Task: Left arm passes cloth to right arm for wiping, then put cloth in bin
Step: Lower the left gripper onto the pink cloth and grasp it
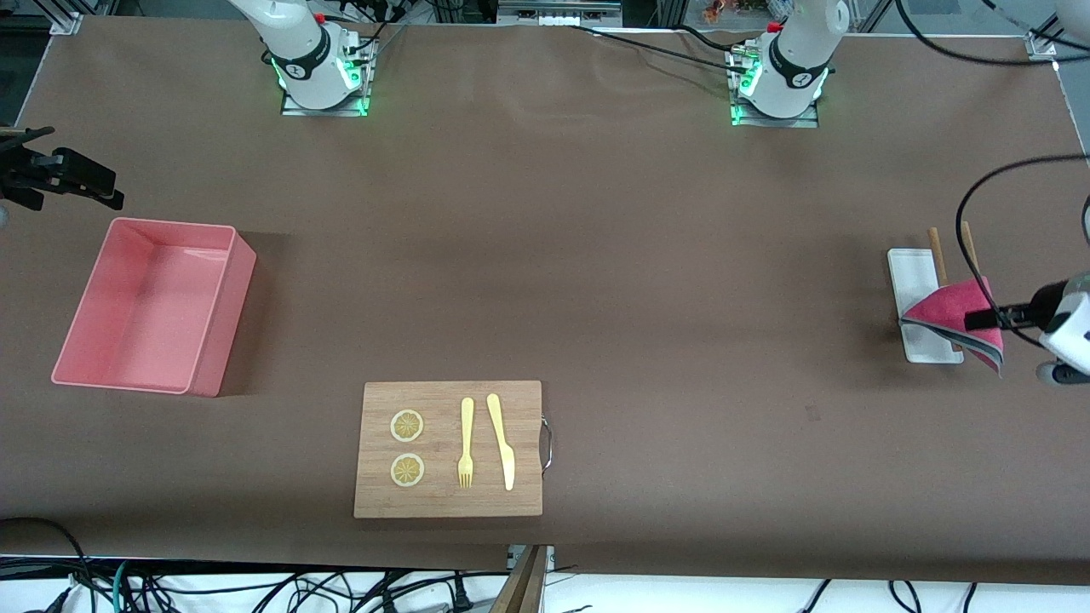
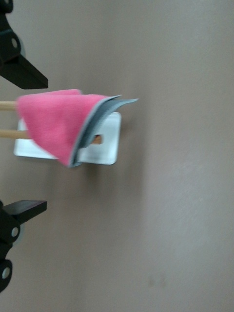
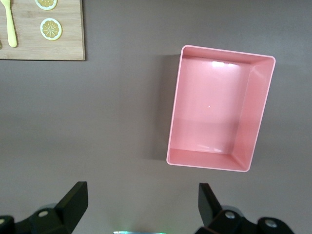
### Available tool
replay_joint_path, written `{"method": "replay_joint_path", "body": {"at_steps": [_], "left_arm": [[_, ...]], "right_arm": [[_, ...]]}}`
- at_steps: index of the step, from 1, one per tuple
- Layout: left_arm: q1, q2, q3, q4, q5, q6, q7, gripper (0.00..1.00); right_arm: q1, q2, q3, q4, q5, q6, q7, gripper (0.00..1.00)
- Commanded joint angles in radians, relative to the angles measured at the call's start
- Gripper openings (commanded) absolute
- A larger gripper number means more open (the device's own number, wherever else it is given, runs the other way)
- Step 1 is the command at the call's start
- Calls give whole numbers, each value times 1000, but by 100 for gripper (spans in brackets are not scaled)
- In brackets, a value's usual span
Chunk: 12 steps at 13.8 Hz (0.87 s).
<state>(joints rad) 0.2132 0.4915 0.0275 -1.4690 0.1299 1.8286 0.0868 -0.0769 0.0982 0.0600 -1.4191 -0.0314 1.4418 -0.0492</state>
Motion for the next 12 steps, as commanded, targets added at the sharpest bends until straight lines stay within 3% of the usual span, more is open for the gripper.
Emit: {"method": "replay_joint_path", "body": {"at_steps": [1, 6, 10, 12], "left_arm": [[9, 103, 12, 61, 27, 102, 1, 100], [15, 189, 38, 61, 191, 197, 2, 100], [61, 219, 37, 59, 186, 247, 4, 100], [61, 235, 37, 59, 188, 247, 10, 93]], "right_arm": [[0, -6, -5, -3, 13, 2, -17, 100], [-1, -6, -5, -1, 14, 3, -18, 100], [-1, -6, -5, -1, 14, 2, -18, 100], [-1, -6, -5, -1, 16, 2, -17, 100]]}}
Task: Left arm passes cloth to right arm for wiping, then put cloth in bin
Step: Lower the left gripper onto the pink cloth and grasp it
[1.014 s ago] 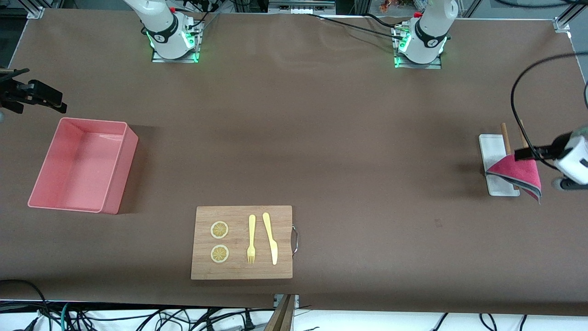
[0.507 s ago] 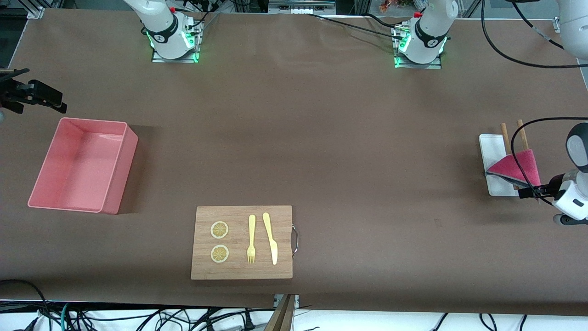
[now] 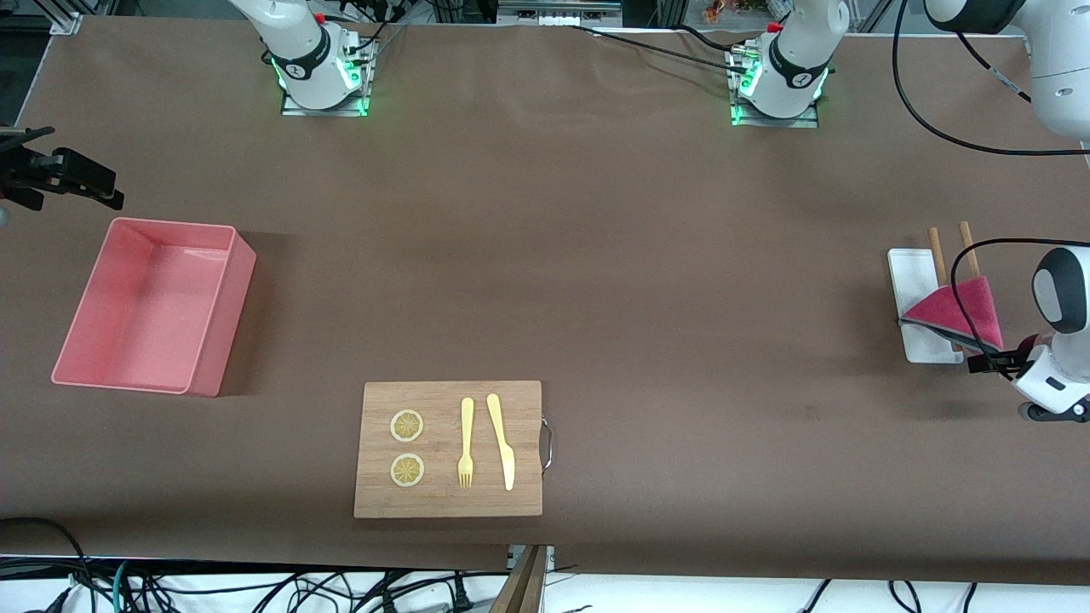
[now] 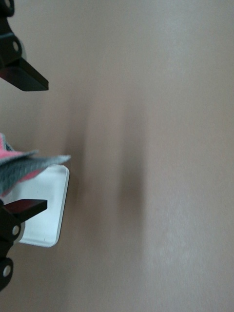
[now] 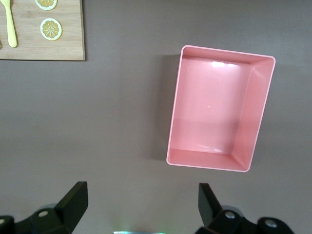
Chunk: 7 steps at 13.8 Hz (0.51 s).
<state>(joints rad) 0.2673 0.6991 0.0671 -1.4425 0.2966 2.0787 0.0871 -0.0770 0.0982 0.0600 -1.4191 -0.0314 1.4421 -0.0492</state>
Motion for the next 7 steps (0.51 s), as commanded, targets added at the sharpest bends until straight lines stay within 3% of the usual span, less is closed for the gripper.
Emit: {"method": "replay_joint_path", "body": {"at_steps": [1, 3, 4, 7], "left_arm": [[12, 33, -3, 33, 19, -3, 10, 86], [10, 30, -4, 33, 19, -3, 7, 59], [7, 28, -6, 34, 18, -3, 5, 58], [-2, 30, -9, 36, 18, -5, 3, 24]], "right_arm": [[-1, -6, -5, -1, 16, 1, -17, 100], [-1, -6, -5, -1, 16, 3, -18, 100], [-1, -6, -5, -1, 16, 1, -17, 100], [-1, -6, -5, -1, 16, 1, -17, 100]]}}
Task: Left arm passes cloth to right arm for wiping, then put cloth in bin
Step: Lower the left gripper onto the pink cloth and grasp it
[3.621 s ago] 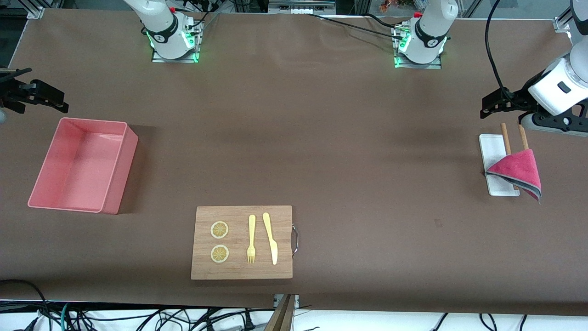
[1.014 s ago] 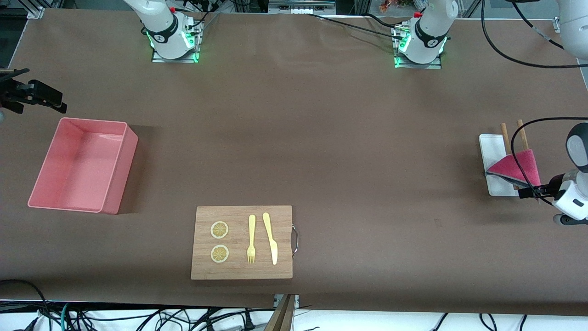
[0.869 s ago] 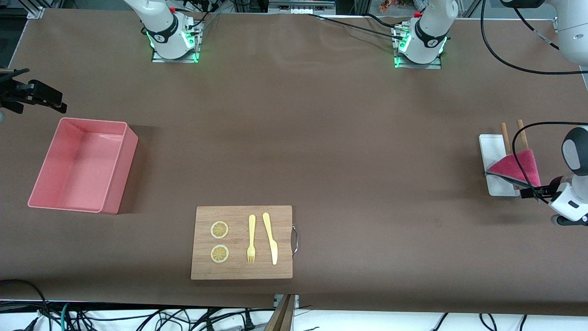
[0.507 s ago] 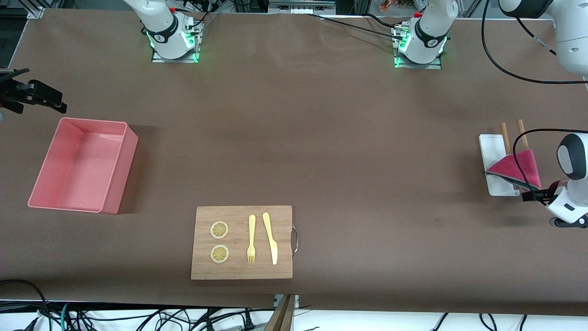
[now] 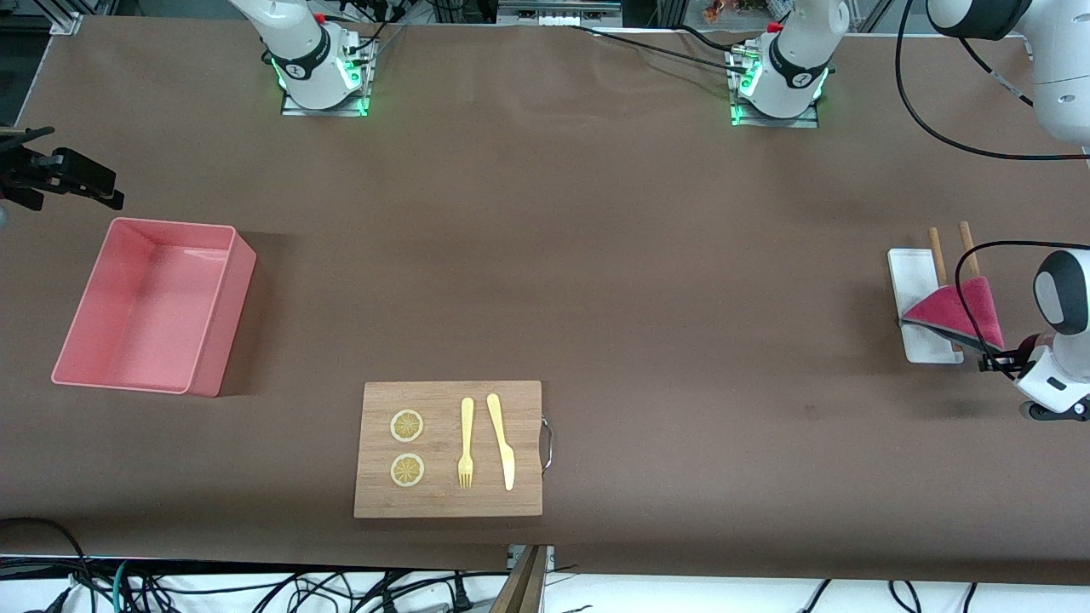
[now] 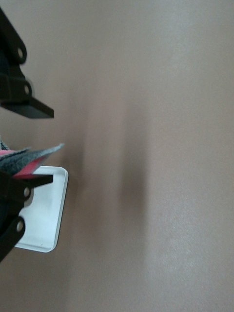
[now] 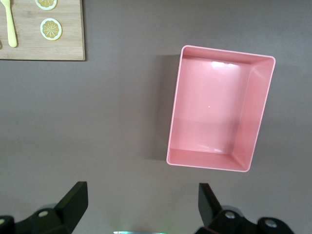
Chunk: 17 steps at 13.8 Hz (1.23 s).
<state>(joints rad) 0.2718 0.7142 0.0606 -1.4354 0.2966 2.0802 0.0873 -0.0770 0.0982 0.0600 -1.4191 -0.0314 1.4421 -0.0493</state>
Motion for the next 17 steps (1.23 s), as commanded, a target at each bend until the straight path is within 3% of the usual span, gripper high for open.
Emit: {"method": "replay_joint_path", "body": {"at_steps": [1, 3, 5, 9, 14, 17], "left_arm": [[-6, 14, -4, 29, 18, -6, 3, 18], [-19, 14, -4, 30, 18, -6, -1, 13], [-22, 14, -4, 30, 18, -6, -3, 0], [-29, 4, -5, 96, 22, -29, 3, 0], [-134, -53, -8, 248, 16, -377, 0, 0], [-238, -142, -11, 315, -19, -520, -36, 0]], "right_arm": [[-1, -6, -5, -1, 16, 1, -17, 100], [-1, -6, -5, -1, 14, 1, -17, 100], [-1, -6, -5, -1, 14, 3, -17, 100], [-1, 3, -5, 2, 16, 18, -15, 100], [6, 21, 0, 2, 19, 50, -15, 100], [6, 32, 0, -3, 21, 67, -15, 100]]}}
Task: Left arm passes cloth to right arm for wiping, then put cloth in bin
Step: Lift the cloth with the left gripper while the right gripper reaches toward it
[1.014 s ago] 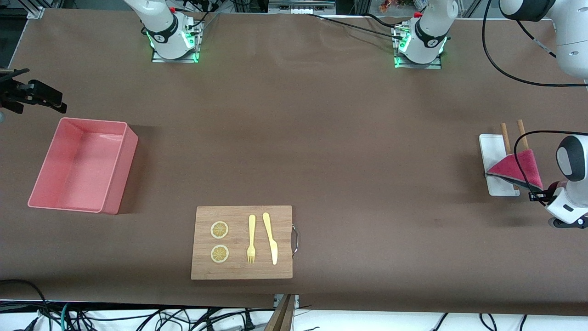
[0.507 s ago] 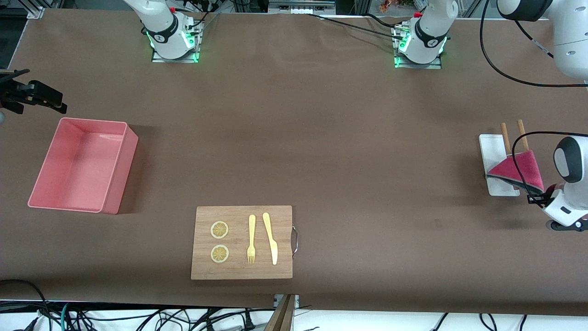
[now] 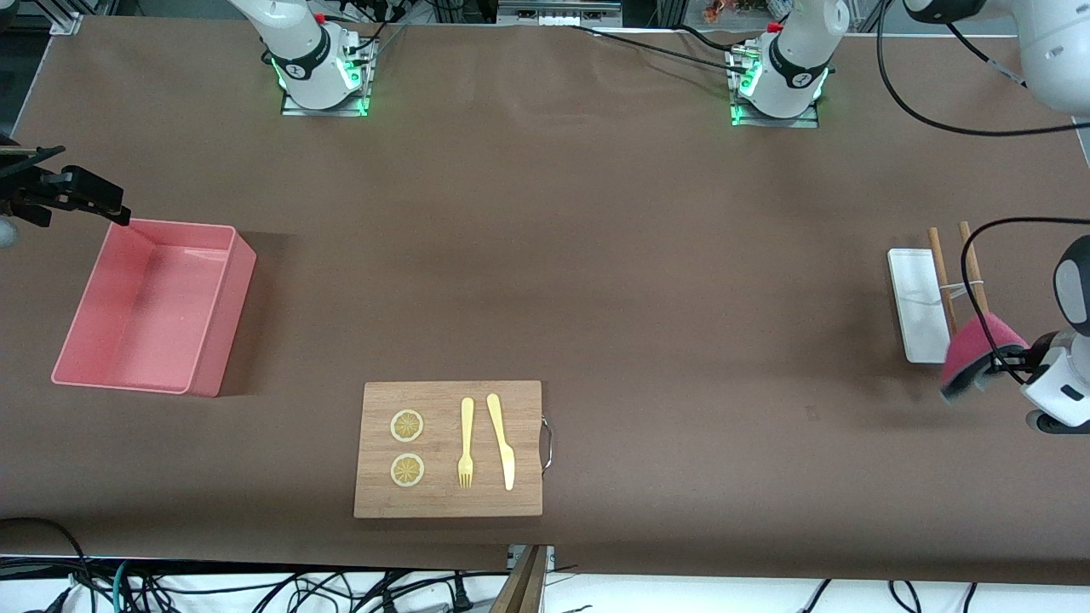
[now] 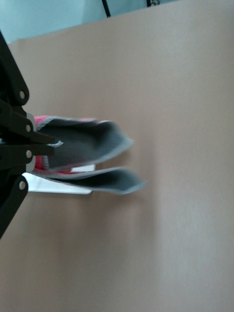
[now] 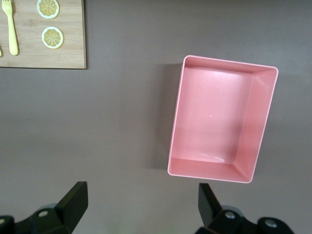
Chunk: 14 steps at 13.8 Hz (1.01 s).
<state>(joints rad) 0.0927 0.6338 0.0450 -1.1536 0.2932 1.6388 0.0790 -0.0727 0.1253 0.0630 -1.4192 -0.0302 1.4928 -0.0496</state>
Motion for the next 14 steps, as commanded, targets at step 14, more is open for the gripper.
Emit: {"method": "replay_joint_path", "body": {"at_steps": [14], "left_arm": [[-529, -102, -4, 29, -773, 94, -437, 0]], "right_arm": [[128, 151, 5, -1, 311, 168, 548, 100]]}}
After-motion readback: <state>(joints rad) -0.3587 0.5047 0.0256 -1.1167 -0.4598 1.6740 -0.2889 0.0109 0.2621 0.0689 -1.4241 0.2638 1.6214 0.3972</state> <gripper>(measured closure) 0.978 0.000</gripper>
